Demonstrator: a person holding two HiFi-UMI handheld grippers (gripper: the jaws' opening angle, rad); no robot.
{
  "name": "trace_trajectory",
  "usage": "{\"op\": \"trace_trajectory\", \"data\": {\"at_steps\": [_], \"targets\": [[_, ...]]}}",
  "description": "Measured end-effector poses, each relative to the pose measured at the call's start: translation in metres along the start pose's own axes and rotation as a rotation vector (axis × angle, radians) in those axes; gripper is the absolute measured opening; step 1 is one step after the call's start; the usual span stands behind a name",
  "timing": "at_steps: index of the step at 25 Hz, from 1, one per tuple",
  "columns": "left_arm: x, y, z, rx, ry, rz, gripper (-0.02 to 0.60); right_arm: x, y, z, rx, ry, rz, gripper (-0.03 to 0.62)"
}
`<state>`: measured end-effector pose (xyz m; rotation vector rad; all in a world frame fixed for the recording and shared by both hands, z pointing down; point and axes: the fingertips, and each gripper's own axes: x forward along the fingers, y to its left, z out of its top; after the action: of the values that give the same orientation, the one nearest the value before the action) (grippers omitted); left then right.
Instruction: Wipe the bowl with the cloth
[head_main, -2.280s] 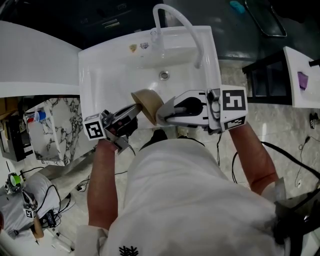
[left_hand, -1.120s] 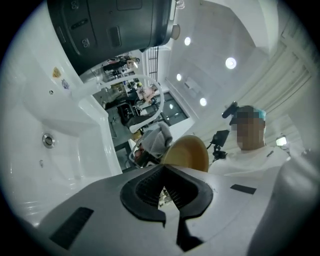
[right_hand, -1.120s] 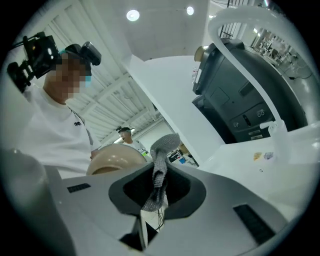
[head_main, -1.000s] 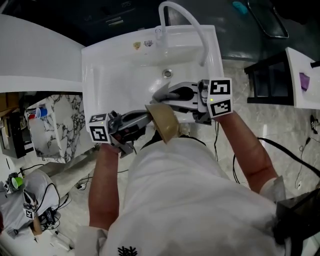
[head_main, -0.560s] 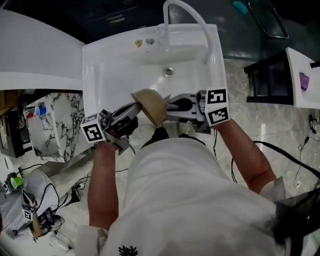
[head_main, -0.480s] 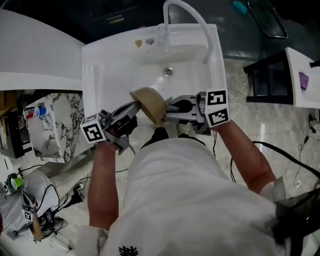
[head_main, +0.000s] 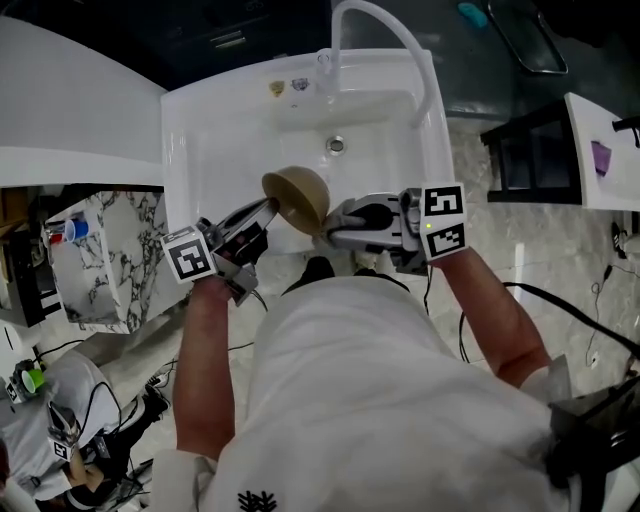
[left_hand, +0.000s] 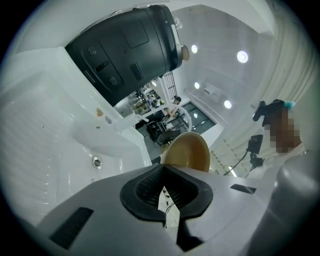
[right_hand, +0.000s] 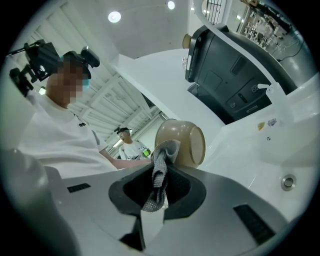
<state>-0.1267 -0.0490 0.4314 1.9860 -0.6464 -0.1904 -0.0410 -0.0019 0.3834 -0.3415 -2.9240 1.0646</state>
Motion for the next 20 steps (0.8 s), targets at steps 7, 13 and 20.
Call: {"op": "trace_trajectory", "data": {"at_steps": [7,13,20], "targets": [[-0.011,0.014,0.0,-0.002,0.073,0.041,0.012,0.004,-0.006,0.02,-0.033,-0.05,-0.068,0.043],[-0.023,0.026,0.009,-0.013,0.098,0.061,0.012,0.006,-0.024,0.046,-0.073,-0.144,-0.198,0.043],[-0.055,0.048,0.027,0.011,0.107,0.087,0.012,0.016,-0.053,0.064,-0.134,-0.21,-0.41,0.043]]}}
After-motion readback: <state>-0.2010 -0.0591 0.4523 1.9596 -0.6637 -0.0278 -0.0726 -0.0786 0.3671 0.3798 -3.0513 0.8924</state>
